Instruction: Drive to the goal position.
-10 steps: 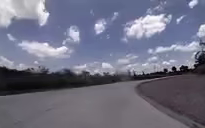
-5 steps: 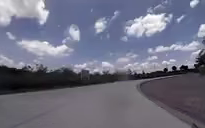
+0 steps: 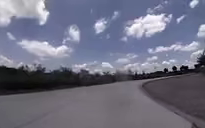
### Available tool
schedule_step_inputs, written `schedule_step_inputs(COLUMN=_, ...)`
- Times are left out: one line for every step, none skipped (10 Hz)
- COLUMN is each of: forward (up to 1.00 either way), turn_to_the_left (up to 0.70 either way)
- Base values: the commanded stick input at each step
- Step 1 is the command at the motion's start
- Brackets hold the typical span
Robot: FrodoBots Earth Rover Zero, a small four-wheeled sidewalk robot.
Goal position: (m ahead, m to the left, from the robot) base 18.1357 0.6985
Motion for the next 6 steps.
schedule_step_inputs(forward=0.85, turn_to_the_left=0.0)
schedule_step_inputs(forward=0.85, turn_to_the_left=0.0)
schedule_step_inputs(forward=0.85, turn_to_the_left=0.0)
schedule_step_inputs(forward=0.85, turn_to_the_left=0.0)
schedule_step_inputs(forward=0.85, turn_to_the_left=0.0)
schedule_step_inputs(forward=0.85, turn_to_the_left=0.0)
